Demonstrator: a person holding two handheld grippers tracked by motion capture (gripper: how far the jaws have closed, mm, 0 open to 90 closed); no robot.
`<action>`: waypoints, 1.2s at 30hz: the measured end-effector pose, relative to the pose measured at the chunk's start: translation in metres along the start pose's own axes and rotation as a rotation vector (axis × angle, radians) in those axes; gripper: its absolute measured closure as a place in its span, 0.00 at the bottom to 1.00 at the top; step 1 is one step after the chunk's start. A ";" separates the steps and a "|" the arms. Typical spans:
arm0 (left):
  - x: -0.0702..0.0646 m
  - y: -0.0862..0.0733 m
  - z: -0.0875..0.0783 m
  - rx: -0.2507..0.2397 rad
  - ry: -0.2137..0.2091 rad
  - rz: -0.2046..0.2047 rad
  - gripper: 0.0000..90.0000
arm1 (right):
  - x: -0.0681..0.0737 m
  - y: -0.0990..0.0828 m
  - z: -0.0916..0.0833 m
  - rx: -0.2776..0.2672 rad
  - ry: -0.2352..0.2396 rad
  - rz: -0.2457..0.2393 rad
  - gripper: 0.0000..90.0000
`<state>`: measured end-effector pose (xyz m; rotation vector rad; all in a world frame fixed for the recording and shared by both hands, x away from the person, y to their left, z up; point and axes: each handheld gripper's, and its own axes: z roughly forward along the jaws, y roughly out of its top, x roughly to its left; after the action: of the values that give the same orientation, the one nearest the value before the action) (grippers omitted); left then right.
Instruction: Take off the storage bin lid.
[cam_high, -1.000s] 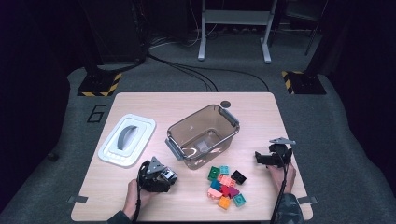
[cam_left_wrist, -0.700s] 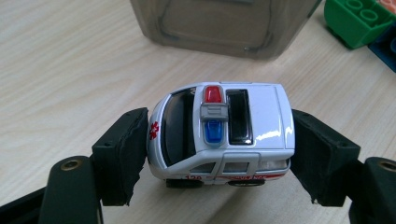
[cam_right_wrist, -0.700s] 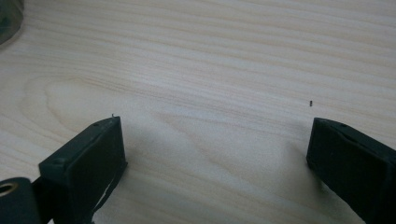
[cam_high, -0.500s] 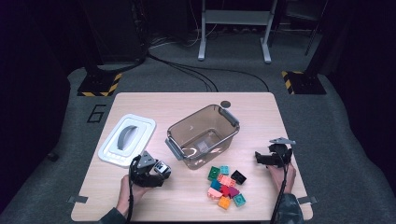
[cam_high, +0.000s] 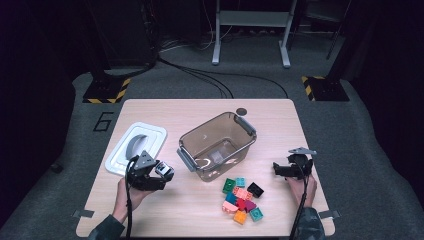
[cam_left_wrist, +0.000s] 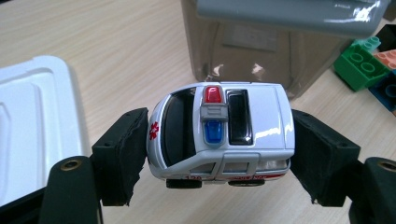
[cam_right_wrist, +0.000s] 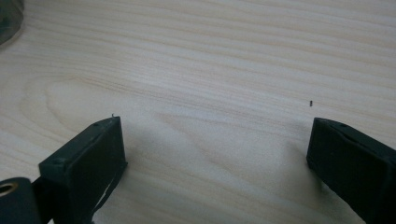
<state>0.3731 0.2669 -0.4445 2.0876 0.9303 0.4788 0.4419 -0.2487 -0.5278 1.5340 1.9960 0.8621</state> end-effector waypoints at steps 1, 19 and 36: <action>0.002 0.003 -0.003 0.001 -0.001 -0.004 0.29 | 0.000 0.000 0.000 0.000 0.000 0.000 0.04; 0.007 0.053 -0.015 -0.036 -0.017 0.046 0.29 | 0.000 0.000 0.000 0.000 -0.001 0.001 0.04; -0.010 0.107 0.006 -0.013 -0.128 0.090 0.28 | 0.000 0.000 0.000 0.000 -0.001 0.002 0.04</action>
<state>0.4185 0.2108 -0.3641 2.1285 0.7597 0.3907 0.4419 -0.2489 -0.5277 1.5358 1.9944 0.8619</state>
